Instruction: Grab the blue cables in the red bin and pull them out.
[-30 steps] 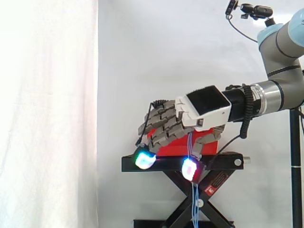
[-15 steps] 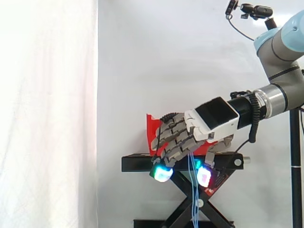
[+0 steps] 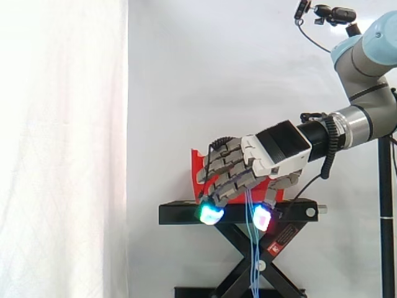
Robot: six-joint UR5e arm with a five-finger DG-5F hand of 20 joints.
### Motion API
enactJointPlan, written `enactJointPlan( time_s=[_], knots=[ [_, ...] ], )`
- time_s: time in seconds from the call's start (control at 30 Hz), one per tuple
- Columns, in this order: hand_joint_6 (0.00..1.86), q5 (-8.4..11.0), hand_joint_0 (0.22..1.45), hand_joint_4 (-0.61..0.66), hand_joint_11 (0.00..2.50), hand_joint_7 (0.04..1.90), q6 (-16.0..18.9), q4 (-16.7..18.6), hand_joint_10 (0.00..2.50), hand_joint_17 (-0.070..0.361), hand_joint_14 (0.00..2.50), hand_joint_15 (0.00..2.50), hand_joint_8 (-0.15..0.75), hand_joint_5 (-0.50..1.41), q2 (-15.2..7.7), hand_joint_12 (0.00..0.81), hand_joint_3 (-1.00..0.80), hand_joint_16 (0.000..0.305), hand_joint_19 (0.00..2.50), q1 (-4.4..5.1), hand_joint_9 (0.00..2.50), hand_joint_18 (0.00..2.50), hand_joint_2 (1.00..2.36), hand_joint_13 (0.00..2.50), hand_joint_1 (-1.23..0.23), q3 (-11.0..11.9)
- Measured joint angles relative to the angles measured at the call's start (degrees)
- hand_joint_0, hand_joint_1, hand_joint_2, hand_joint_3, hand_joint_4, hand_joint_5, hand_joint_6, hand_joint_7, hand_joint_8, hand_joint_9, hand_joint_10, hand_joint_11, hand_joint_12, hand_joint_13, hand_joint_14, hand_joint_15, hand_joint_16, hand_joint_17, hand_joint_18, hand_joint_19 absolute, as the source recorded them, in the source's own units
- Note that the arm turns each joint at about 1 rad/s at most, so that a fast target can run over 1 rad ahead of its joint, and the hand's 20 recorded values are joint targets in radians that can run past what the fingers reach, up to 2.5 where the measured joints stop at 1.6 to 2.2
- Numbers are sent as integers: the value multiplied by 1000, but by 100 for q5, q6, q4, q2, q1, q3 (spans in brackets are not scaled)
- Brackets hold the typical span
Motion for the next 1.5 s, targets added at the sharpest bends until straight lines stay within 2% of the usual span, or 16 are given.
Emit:
enactJointPlan(
  time_s=[0.3,0.5,0.9,1.3,1.5],
  knots=[
    [13,-204,733,209,378,574,-133,-173,13,122,10,269,276,627,2,372,-1000,54,365,-134,729,409,1000,496,-987,3],
    [13,-235,733,209,380,571,-180,-280,13,122,10,269,278,623,56,372,-1000,54,366,-202,727,409,1000,496,-980,6],
    [13,-381,734,220,380,563,-271,-264,13,121,10,270,279,620,113,372,-1000,54,365,-345,728,410,1000,498,-960,29],
    [14,-411,736,228,403,568,-480,-261,16,121,10,267,278,622,159,372,-1000,54,366,-469,745,409,1000,498,-952,37],
    [13,-532,738,227,399,570,-483,-259,16,121,11,274,277,627,158,372,-1000,54,366,-541,745,408,1000,500,-948,36]
  ],
)
